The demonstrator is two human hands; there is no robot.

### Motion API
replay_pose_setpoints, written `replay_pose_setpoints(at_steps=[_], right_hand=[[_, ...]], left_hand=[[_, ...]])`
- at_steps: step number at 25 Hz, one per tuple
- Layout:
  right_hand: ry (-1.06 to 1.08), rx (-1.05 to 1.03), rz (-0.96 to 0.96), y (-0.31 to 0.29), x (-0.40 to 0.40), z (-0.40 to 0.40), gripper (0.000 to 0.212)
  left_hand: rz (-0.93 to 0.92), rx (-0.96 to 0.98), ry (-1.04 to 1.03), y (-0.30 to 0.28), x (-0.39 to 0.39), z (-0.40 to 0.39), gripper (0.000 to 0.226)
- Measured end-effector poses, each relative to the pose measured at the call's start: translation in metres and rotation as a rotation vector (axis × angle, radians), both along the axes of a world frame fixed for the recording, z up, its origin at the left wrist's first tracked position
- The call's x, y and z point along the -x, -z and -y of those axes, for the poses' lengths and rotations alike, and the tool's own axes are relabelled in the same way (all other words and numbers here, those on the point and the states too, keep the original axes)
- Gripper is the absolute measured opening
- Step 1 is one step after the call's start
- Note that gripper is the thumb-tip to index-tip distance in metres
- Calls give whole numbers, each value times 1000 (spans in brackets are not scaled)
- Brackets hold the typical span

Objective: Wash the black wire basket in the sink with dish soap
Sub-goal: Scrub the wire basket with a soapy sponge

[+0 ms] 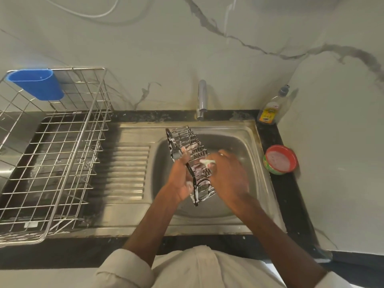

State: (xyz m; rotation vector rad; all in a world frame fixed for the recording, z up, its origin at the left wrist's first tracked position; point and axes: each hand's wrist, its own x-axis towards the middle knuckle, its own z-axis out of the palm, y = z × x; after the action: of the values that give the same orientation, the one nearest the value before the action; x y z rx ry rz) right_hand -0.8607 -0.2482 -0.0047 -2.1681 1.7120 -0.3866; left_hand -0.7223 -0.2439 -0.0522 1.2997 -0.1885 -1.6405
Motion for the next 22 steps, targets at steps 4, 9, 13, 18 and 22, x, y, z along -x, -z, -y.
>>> replay_pose_setpoints(at_steps=[4,9,13,18,22], right_hand=[[-69,-457,551,-13,-6,-5,20],[25,33,102,-17,-28,25,26],[-23,-107,281,-29,-35,30,22],[-74,-97,254,-40,-31,22,20],[-60,-86,81,-38,-26,14,25]], left_hand=[[-5,66,102,-5,2,0,109],[81,157,126,2,3,-1,120],[36,205,96,-15,2,-4,99],[-23,157,102,-22,-3,-4,98],[-65,82,70,-13,-9,-5,117]])
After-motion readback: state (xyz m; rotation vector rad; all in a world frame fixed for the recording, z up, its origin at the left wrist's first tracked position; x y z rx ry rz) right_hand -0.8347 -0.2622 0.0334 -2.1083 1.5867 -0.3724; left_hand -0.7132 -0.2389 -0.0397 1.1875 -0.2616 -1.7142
